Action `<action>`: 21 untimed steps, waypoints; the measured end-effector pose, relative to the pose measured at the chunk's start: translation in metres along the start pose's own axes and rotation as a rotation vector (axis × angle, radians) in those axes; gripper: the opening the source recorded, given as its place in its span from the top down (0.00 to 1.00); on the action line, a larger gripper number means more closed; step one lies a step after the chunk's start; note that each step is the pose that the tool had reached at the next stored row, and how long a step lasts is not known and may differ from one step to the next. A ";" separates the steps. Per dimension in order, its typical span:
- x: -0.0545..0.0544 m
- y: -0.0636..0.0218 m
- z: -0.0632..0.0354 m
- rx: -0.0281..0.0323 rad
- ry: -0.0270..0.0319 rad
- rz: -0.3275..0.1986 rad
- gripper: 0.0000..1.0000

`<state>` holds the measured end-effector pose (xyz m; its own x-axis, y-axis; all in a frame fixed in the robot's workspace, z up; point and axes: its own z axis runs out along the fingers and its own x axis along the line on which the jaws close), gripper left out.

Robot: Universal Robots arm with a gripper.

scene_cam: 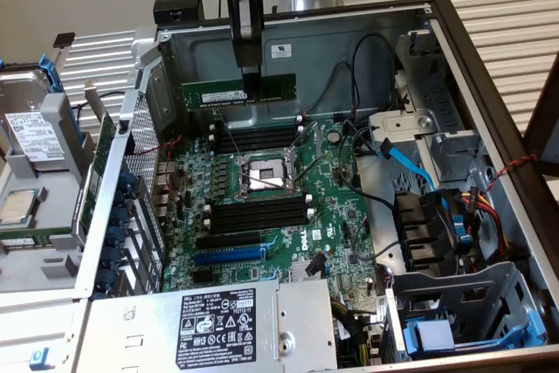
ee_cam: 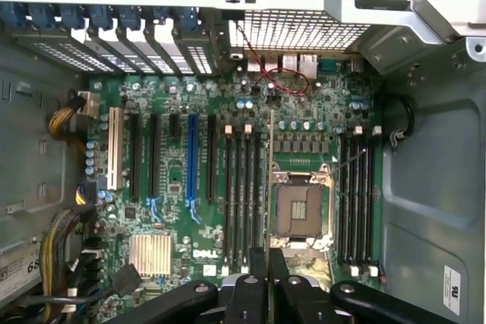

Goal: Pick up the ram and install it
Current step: 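Insert the ram into the slot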

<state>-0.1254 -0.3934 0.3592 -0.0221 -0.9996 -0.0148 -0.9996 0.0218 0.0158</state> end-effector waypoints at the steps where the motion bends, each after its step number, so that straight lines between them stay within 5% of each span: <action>1: 0.000 0.0000 0.0017 0.0000 0.0008 0.000 0.87; 21: 0.008 -0.0029 0.0365 0.0002 0.0011 0.004 0.87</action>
<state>-0.1232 -0.4005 0.3225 -0.0258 -0.9996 -0.0136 -0.9996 0.0255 0.0156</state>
